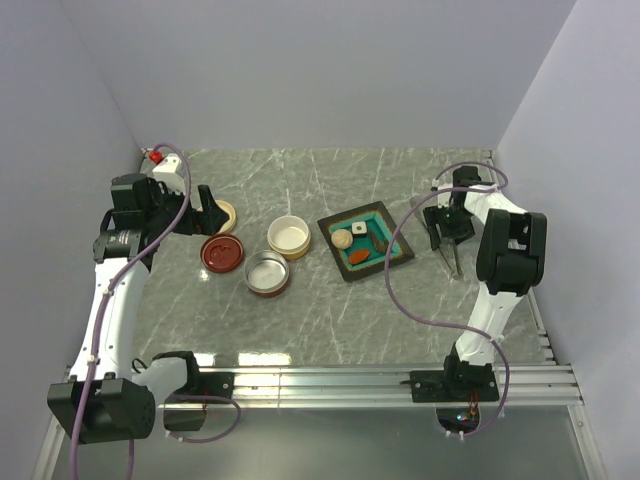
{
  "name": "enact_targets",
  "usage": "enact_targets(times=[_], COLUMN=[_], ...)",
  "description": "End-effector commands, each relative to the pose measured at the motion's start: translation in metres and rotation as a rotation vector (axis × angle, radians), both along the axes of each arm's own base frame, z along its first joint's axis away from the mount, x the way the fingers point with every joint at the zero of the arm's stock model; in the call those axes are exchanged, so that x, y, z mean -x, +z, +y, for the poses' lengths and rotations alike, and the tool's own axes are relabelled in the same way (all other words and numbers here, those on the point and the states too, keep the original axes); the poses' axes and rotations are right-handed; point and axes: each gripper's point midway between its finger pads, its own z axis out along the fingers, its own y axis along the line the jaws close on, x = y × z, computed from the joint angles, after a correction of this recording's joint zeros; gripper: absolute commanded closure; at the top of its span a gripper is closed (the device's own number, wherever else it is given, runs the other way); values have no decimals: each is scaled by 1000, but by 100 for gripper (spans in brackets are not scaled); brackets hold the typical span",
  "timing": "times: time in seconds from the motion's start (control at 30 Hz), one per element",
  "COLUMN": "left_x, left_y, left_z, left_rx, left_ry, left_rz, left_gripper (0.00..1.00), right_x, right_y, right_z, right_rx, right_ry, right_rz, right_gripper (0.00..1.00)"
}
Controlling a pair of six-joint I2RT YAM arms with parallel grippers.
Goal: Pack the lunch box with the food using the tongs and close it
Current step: Grab the clamp with the right arm
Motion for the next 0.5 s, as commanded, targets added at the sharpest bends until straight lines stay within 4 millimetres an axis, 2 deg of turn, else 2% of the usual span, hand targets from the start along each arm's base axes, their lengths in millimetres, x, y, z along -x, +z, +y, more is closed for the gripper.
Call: enact_targets(times=[0.0, 0.1, 0.2, 0.33, 0.47], left_x=[-2, 0, 7, 16, 21], left_y=[20, 23, 26, 26, 31], left_z=[-2, -4, -13, -21, -27], left_rx=[-2, 1, 12, 5, 11], left_ry=[-10, -22, -85, -168, -212], left_rz=[-79, -80, -81, -86, -115], left_gripper=[1, 1, 1, 1, 1], right_x=[-15, -17, -16, -9, -3], right_y=[4, 10, 34, 79, 114], right_z=[7, 8, 9, 12, 19], right_rx=[-12, -21, -23, -31, -56], right_ry=[10, 9, 13, 35, 61], right_rz=[-62, -83, -122, -183, -217], right_gripper=[27, 34, 38, 40, 42])
